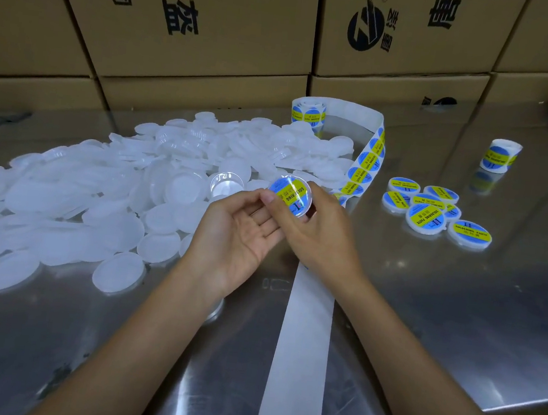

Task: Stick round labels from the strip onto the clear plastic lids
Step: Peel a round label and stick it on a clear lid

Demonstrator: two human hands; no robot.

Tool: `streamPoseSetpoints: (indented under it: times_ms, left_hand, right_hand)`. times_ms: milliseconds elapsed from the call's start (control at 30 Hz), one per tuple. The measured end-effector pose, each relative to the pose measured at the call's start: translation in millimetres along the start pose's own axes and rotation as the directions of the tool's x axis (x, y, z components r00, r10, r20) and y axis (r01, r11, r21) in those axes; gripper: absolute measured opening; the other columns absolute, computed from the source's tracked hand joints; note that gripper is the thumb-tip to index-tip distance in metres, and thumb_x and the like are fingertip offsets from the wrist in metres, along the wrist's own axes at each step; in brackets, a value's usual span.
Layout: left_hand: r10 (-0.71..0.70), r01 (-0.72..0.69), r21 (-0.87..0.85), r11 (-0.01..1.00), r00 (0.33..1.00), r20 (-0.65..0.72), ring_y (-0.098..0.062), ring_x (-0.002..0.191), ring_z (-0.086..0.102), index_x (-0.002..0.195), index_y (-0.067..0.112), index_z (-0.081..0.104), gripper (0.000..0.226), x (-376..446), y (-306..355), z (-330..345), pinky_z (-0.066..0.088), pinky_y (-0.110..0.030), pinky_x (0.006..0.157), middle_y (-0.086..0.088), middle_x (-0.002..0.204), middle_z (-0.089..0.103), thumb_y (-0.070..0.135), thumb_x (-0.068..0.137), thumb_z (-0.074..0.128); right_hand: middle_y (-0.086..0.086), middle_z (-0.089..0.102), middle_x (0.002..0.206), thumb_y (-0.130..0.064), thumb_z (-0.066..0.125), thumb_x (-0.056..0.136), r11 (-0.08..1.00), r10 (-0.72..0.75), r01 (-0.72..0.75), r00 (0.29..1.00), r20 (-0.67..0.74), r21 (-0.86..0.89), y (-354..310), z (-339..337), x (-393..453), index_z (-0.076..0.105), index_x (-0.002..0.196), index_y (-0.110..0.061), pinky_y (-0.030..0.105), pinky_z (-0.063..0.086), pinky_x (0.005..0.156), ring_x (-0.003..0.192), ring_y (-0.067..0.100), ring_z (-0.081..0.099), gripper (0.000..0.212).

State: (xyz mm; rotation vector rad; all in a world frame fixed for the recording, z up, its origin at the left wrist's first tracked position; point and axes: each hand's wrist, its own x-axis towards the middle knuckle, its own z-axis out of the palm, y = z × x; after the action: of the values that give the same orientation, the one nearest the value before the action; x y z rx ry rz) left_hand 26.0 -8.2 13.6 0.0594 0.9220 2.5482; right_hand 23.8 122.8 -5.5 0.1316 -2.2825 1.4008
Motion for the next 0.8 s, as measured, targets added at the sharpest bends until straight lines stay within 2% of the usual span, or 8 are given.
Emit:
streamPoseSetpoints:
  times_ms: [167, 233, 400, 467, 567, 667, 733, 800]
  left_hand:
    - [-0.004, 0.006, 0.101, 0.995, 1.000, -0.013, -0.033, 0.120, 0.065, 0.128, -0.005, 0.059, 0.039, -1, 2, 3, 0.054, -0.041, 0.101, -0.022, 0.127, 0.067, 0.011, 0.093, 0.052]
    - [0.002, -0.002, 0.137, 0.991, 1.000, -0.003, -0.031, 0.119, 0.066, 0.126, -0.005, 0.061, 0.038, -3, 2, 4, 0.055, -0.039, 0.098, -0.022, 0.126, 0.068, 0.010, 0.092, 0.056]
    - [0.059, -0.048, 0.298, 0.953, 0.998, -0.028, -0.026, 0.112, 0.070, 0.119, -0.002, 0.067, 0.026, -3, 1, 5, 0.060, -0.035, 0.089, -0.017, 0.120, 0.071, 0.010, 0.097, 0.058]
    - [0.073, -0.061, 0.324, 0.944, 0.997, -0.025, -0.025, 0.109, 0.071, 0.116, -0.001, 0.068, 0.024, -2, 1, 5, 0.060, -0.034, 0.086, -0.016, 0.118, 0.073, 0.010, 0.098, 0.056]
    - [0.090, -0.080, 0.287, 0.955, 0.996, -0.021, -0.025, 0.110, 0.071, 0.120, -0.003, 0.066, 0.027, -2, 1, 5, 0.060, -0.032, 0.086, -0.017, 0.119, 0.072, 0.009, 0.098, 0.055]
    - [0.077, -0.073, 0.185, 0.980, 0.997, -0.016, -0.030, 0.111, 0.070, 0.122, -0.007, 0.064, 0.033, -3, 2, 6, 0.060, -0.034, 0.086, -0.021, 0.122, 0.070, 0.007, 0.092, 0.058]
    - [0.064, -0.061, 0.130, 0.990, 0.998, -0.023, -0.033, 0.109, 0.070, 0.117, -0.007, 0.066, 0.035, -3, 1, 6, 0.061, -0.036, 0.086, -0.024, 0.122, 0.069, 0.008, 0.086, 0.061]
    - [0.054, -0.051, 0.097, 0.994, 0.998, -0.033, -0.035, 0.113, 0.068, 0.119, -0.007, 0.064, 0.033, -2, 0, 5, 0.059, -0.040, 0.092, -0.024, 0.125, 0.067, 0.009, 0.091, 0.058]
  right_hand:
    - [-0.005, 0.043, 0.055, -0.061, 0.052, 0.093, 0.998, -0.009, 0.006, 0.998, -0.055, -0.061, 2, -1, 2, 0.045, 0.061, -0.019, 0.033, 0.037, 0.060, 0.062, 0.014, 0.044, 0.053]
    - [-0.002, 0.040, 0.053, -0.062, 0.045, 0.095, 0.994, -0.007, 0.002, 0.999, -0.046, -0.106, 3, -2, 3, 0.044, 0.061, -0.012, 0.036, 0.038, 0.057, 0.059, 0.017, 0.042, 0.061]
    - [-0.004, 0.034, 0.039, -0.048, 0.036, 0.104, 0.982, -0.024, 0.009, 0.996, -0.082, -0.187, 7, -4, 7, 0.028, 0.045, -0.020, 0.032, 0.029, 0.056, 0.049, 0.018, 0.040, 0.066]
    - [-0.004, 0.035, 0.038, -0.045, 0.036, 0.105, 0.990, -0.030, 0.015, 0.994, -0.102, -0.140, 8, -5, 8, 0.027, 0.044, -0.021, 0.031, 0.029, 0.058, 0.048, 0.016, 0.038, 0.067]
    - [-0.012, 0.045, 0.046, -0.062, 0.030, 0.100, 0.999, 0.007, -0.010, 0.999, -0.052, -0.051, 8, -5, 6, 0.042, 0.050, -0.028, 0.031, 0.030, 0.057, 0.053, 0.012, 0.043, 0.062]
    - [-0.012, 0.055, 0.064, -0.086, 0.031, 0.080, 0.981, 0.023, -0.014, 0.999, 0.043, -0.192, 8, -2, 3, 0.047, 0.075, -0.028, 0.031, 0.040, 0.060, 0.066, 0.006, 0.053, 0.060]
    - [-0.011, 0.057, 0.069, -0.091, 0.036, 0.073, 0.973, 0.028, -0.016, 0.998, 0.048, -0.229, 10, 0, 3, 0.046, 0.084, -0.028, 0.029, 0.041, 0.060, 0.069, 0.005, 0.055, 0.064]
    - [-0.011, 0.056, 0.068, -0.089, 0.039, 0.075, 0.968, -0.006, 0.015, 0.999, 0.036, -0.251, 11, -1, 3, 0.046, 0.084, -0.026, 0.028, 0.038, 0.058, 0.070, 0.005, 0.055, 0.064]
